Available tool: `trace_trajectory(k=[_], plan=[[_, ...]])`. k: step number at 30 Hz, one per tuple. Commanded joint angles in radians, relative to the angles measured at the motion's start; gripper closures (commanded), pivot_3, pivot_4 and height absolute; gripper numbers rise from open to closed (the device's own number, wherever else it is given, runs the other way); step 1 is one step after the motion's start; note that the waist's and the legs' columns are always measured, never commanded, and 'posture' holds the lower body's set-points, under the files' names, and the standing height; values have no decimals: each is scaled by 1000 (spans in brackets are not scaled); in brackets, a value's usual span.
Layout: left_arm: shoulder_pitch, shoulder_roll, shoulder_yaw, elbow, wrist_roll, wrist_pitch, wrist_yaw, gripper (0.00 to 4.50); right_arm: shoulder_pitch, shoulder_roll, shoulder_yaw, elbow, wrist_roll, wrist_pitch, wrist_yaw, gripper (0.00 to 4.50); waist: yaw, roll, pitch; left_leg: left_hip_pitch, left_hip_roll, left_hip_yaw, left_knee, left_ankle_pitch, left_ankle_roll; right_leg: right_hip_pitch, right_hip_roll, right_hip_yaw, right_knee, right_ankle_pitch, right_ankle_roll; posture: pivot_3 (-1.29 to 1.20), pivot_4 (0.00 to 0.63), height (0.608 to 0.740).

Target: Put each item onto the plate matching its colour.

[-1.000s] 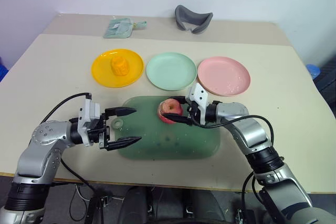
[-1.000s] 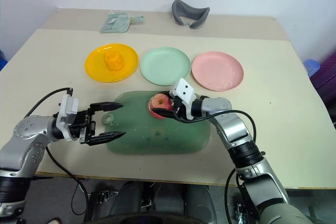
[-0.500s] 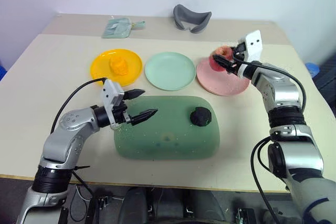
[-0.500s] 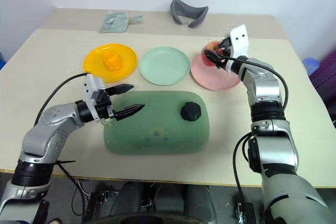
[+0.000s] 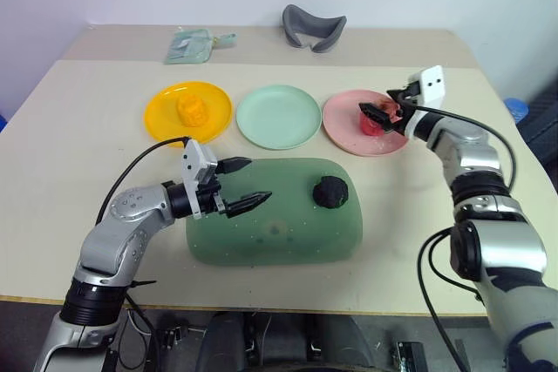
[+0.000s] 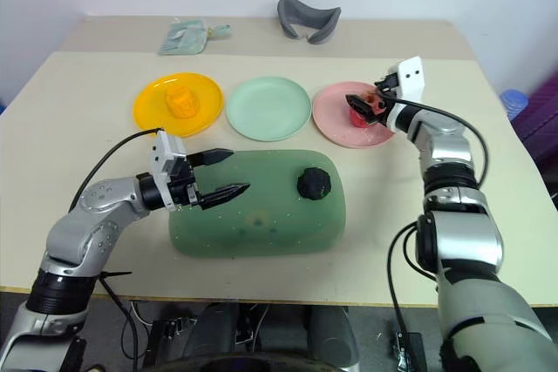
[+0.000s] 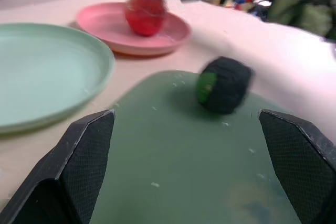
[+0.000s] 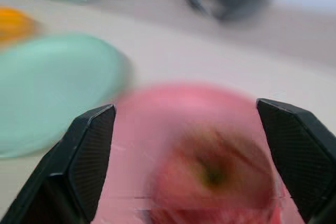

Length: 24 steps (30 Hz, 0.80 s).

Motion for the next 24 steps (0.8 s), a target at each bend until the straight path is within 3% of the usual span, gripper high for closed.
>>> trace_trajectory(k=[1, 6, 11, 17, 24], plan=[[10, 30, 16, -59, -64, -8, -88, 0, 144, -59, -21, -322, 101, 140, 100, 53, 8, 0, 0, 0, 0, 0, 0, 0, 0, 0, 0, 0, 0, 0, 0, 0, 150, 740], [-22, 100, 13, -47, -91, 12, -189, 0, 427, -122, -40, -741, 236, 377, 119, 53, 17, 0, 0, 0, 0, -1, 1, 0, 0, 0, 0, 0, 0, 0, 0, 0, 150, 740], [-75, 151, 9, -25, -92, 23, -254, 0, 591, -100, -30, -943, 303, 480, 78, 53, 16, 0, 0, 1, 0, -1, 1, 0, 0, 1, 1, 0, 0, 0, 0, 0, 150, 740], [-94, 199, 17, -17, -86, 29, -308, 0, 651, -64, 10, -998, 310, 487, 48, 53, 17, 0, 0, 1, -1, -1, 1, 0, 0, 1, 1, 0, 0, 0, 0, 0, 150, 740], [-99, 209, 22, -12, -78, 22, -307, 0, 667, -13, 84, -916, 256, 409, 56, 53, 19, 0, 0, 0, -1, -1, 1, 0, 0, 1, 1, 0, 0, 0, 0, 0, 150, 740]])
